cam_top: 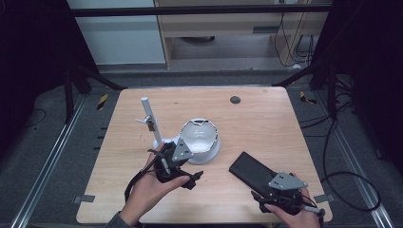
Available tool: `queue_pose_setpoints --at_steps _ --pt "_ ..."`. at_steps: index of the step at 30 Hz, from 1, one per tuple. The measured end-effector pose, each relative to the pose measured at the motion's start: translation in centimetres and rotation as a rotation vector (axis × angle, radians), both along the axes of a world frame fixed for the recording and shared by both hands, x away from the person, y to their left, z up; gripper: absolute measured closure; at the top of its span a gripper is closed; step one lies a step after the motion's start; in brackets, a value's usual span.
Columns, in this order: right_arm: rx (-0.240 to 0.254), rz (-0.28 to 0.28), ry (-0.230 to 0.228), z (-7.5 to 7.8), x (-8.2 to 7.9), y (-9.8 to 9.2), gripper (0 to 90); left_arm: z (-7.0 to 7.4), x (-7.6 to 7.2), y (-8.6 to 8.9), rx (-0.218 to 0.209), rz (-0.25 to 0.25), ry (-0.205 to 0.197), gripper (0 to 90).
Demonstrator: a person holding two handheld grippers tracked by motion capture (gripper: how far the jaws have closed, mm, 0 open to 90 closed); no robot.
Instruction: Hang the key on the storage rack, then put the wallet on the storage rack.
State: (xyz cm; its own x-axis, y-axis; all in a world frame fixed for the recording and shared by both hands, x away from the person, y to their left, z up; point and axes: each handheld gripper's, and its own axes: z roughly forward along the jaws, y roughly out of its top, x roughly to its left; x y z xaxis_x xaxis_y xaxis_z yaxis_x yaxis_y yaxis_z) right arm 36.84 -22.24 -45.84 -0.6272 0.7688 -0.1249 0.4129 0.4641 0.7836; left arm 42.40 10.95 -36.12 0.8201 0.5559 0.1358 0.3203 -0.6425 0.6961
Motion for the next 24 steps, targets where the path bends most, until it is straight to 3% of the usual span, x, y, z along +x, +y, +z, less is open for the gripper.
queue_pose_setpoints --at_steps 1,5,8,11,18,24 --pt "-0.005 -0.018 0.001 -0.1 0.0 -0.6 9.0 -0.4 0.2 -0.5 -0.025 0.001 0.006 9.7" --pt "0.001 -0.046 0.008 -0.2 -0.2 -1.9 9.6 -1.0 0.3 -1.7 -0.052 0.007 -0.005 11.1" --pt "-0.003 -0.077 0.016 -0.5 -0.5 -3.4 12.5 -2.0 0.3 -3.6 -0.095 -0.022 0.007 14.6" --pt "-0.012 -0.095 0.019 -0.7 -1.0 -4.6 18.9 -3.0 0.6 -5.3 -0.112 -0.042 0.014 19.5" --pt "-0.031 -0.129 0.042 -1.2 -2.4 -6.9 28.1 -5.5 0.7 -9.2 -0.096 -0.086 0.022 27.3" --pt "-0.052 -0.152 0.068 -1.5 -3.2 -8.6 30.2 -7.4 1.3 -10.8 -0.085 -0.07 0.029 37.0"
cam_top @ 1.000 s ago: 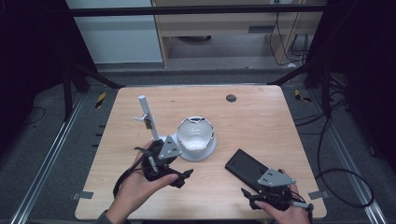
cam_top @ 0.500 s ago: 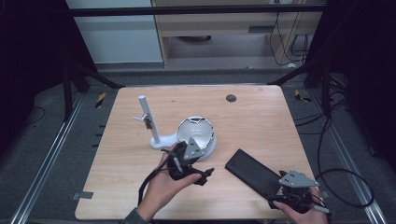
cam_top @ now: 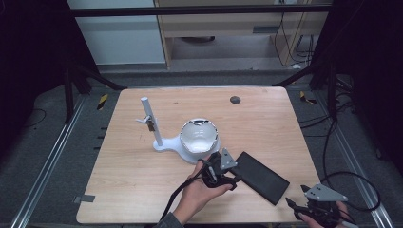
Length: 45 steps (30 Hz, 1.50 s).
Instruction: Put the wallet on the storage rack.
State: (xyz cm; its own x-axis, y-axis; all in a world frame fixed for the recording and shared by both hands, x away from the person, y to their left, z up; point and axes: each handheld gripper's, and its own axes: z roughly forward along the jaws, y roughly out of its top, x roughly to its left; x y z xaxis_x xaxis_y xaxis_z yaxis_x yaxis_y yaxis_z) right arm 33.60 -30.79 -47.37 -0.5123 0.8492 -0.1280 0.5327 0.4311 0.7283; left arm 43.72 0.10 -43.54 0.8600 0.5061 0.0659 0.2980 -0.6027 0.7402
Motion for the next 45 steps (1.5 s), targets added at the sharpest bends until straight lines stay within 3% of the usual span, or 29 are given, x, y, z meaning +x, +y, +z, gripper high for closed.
queue_pose_setpoints --at_steps 8,19,30,45 --pt "-0.019 0.006 0.058 -0.8 0.7 0.2 29.5 -2.1 1.3 -1.3 0.015 0.046 0.0 44.6" --pt "-0.058 0.011 0.115 -1.4 1.7 0.7 28.8 -3.0 1.9 -1.9 0.033 0.062 0.005 52.4" --pt "-0.064 0.018 0.134 -1.9 2.0 0.9 28.2 -4.0 2.4 -1.9 0.054 0.07 0.017 59.5" --pt "-0.055 0.014 0.14 -2.0 2.4 1.1 26.9 -4.6 2.9 -1.9 0.048 0.07 0.054 59.5"
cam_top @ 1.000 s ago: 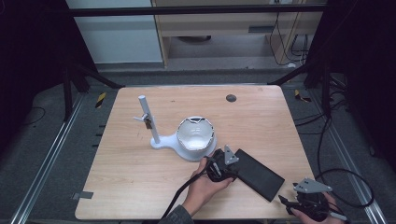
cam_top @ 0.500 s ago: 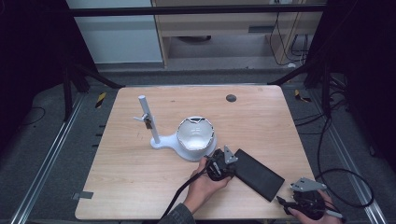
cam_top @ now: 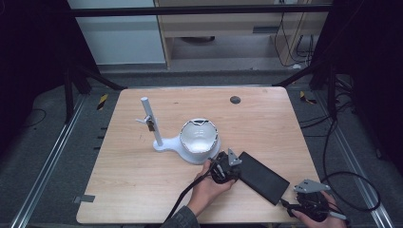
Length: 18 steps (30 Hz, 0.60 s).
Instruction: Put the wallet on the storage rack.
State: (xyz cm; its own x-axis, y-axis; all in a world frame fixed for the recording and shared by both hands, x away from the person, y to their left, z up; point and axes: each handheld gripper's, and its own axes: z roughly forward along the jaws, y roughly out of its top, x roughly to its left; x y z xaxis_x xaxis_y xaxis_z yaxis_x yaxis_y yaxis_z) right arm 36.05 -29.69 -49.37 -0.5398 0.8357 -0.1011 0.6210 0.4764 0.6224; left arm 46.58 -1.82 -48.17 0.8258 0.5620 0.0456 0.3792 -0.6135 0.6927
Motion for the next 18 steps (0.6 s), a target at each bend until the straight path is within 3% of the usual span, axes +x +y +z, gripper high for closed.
queue_pose_setpoints --at_steps 7,10,13,18 --pt "0.033 -0.013 -0.01 0.04 -0.13 -0.19 27.6 0.13 0.07 0.0 0.002 -0.018 0.015 56.9" --pt "0.083 -0.021 -0.036 0.18 -0.31 -0.46 27.6 0.3 -0.16 0.06 -0.01 -0.015 0.016 44.1" --pt "0.139 -0.027 -0.061 0.49 -0.34 -0.58 27.6 0.7 -0.65 0.39 -0.018 -0.026 -0.007 42.1" --pt "0.107 -0.036 -0.069 0.56 -0.36 -0.61 27.4 0.96 -0.58 0.76 -0.014 -0.024 -0.017 41.8"
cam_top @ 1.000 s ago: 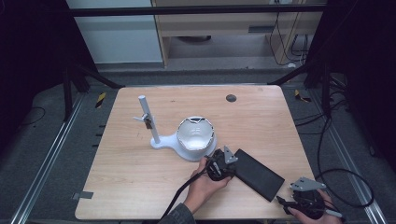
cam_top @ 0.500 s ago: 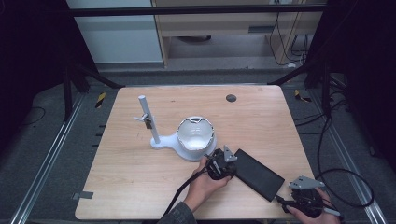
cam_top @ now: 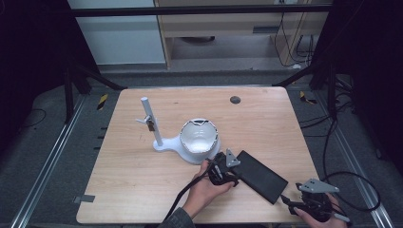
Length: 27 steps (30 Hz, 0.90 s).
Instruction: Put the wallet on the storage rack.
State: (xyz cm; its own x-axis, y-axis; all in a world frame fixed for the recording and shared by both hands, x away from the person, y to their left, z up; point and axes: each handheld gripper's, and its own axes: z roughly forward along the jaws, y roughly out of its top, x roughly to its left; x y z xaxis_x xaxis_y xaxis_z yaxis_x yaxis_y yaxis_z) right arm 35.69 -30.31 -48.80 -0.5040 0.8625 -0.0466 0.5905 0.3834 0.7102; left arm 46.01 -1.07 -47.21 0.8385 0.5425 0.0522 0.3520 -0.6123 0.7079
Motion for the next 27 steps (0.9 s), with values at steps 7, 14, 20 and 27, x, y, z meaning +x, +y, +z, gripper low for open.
queue_pose_setpoints --at_steps 7,14,20,27 --pt "-0.017 0.001 0.036 -0.5 -0.1 -0.1 27.3 -0.6 0.8 -0.2 0.006 0.035 0.011 46.7" --pt "-0.022 0.014 0.051 -0.7 0.0 0.1 27.2 -1.0 1.3 -0.6 -0.012 0.053 0.027 50.7" --pt "-0.029 0.018 0.058 -0.8 0.1 0.3 27.0 -1.0 1.4 -0.6 -0.008 0.051 0.041 52.4" --pt "-0.038 0.022 0.063 -0.9 0.3 0.4 26.8 -0.9 1.6 -0.7 -0.001 0.049 0.063 52.2"
